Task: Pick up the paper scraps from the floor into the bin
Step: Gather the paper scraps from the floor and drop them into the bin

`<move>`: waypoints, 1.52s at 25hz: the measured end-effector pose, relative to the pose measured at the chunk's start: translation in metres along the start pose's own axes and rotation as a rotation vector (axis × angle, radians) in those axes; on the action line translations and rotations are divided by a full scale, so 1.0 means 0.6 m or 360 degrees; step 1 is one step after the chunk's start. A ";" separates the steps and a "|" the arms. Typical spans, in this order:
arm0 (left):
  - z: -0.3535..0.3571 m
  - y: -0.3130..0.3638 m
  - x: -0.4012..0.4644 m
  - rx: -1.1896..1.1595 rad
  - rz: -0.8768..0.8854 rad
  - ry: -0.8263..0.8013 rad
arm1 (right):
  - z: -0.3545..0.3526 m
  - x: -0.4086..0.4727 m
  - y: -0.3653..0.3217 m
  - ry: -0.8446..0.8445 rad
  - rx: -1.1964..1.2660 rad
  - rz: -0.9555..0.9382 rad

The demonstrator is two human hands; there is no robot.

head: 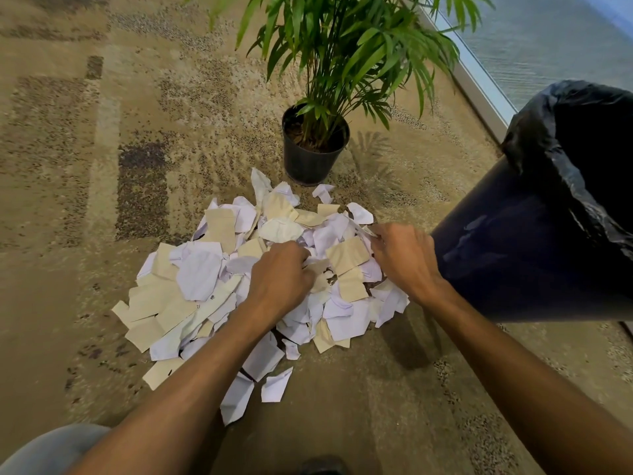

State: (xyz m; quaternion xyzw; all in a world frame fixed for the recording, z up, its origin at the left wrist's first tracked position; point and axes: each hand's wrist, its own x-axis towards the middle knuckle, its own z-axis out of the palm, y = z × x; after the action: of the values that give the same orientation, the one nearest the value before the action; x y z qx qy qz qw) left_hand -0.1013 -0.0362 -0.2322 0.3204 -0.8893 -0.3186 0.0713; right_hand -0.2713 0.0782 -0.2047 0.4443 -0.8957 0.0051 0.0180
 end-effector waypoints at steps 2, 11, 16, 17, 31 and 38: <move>-0.013 0.003 0.002 0.0019 0.0015 0.0071 | -0.007 0.004 -0.009 0.0031 -0.0098 -0.0125; -0.005 0.004 -0.003 0.0113 -0.0020 -0.0071 | 0.024 -0.009 -0.052 -0.0247 -0.0281 -0.0397; -0.011 0.014 0.009 -0.0297 -0.0118 -0.0249 | -0.014 -0.014 -0.021 -0.0190 0.0210 -0.0097; -0.007 0.021 0.008 -0.0399 -0.0118 -0.0317 | -0.022 -0.013 -0.008 -0.0172 0.0290 -0.0004; 0.087 0.057 -0.006 -0.0372 -0.0210 -0.0404 | 0.015 -0.024 0.047 -0.0572 -0.0265 -0.0408; 0.073 0.061 -0.010 -0.0244 -0.0207 -0.0231 | 0.034 -0.015 0.042 -0.0453 -0.0427 -0.0527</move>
State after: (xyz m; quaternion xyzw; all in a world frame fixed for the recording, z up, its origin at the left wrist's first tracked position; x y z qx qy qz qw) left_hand -0.1301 0.0120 -0.2441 0.3472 -0.8425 -0.4118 0.0103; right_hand -0.2864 0.0997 -0.2249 0.5749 -0.7967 -0.1796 -0.0490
